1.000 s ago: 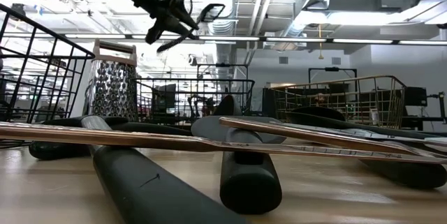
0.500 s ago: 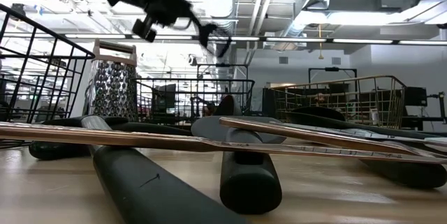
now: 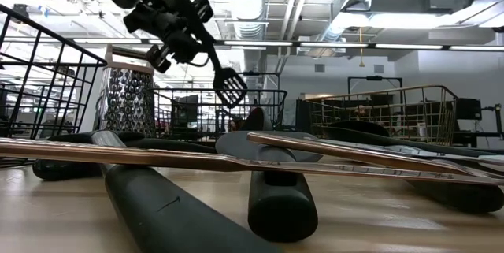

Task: Pick & Place Kitchen Items
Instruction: Put the black slotted spatula into the top left wire basket

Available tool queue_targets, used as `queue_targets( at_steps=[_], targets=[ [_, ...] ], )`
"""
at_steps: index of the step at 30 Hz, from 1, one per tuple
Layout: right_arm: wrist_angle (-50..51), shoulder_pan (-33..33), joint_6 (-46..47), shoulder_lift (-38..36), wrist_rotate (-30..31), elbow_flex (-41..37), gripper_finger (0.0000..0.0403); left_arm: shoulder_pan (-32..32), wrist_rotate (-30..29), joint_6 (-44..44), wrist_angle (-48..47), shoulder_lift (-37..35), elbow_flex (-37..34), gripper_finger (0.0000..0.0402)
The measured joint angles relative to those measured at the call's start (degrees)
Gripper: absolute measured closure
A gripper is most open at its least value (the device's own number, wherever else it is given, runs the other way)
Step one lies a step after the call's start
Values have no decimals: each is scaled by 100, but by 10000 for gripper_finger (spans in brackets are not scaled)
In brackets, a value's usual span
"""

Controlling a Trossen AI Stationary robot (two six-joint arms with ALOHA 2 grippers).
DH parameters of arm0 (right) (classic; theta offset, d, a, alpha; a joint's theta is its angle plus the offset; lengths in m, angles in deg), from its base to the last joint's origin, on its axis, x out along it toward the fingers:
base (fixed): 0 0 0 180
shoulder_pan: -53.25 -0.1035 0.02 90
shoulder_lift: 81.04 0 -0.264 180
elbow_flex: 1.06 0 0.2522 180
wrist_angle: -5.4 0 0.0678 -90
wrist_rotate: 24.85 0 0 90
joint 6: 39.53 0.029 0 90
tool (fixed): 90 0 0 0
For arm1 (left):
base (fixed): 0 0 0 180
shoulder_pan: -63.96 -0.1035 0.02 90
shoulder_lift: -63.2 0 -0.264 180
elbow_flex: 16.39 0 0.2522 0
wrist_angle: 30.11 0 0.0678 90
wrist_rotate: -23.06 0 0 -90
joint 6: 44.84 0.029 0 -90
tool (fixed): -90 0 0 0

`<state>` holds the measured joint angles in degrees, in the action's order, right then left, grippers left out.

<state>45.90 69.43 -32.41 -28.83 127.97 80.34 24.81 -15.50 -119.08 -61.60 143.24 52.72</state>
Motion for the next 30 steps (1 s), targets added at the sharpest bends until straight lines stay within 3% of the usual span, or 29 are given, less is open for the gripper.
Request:
queue_targets(
  at_steps=[7, 19, 30],
  targets=[
    [7, 0, -2, 0, -2, 0, 162, -15, 142, -279, 21, -3, 0, 327],
    [30, 0, -14, 0, -2, 0, 163, -283, -153, -280, 33, -3, 0, 314],
    [162, 0, -11, 3, -80, 0, 163, -542, -361, -254, 749, -5, -2, 242]
  ],
)
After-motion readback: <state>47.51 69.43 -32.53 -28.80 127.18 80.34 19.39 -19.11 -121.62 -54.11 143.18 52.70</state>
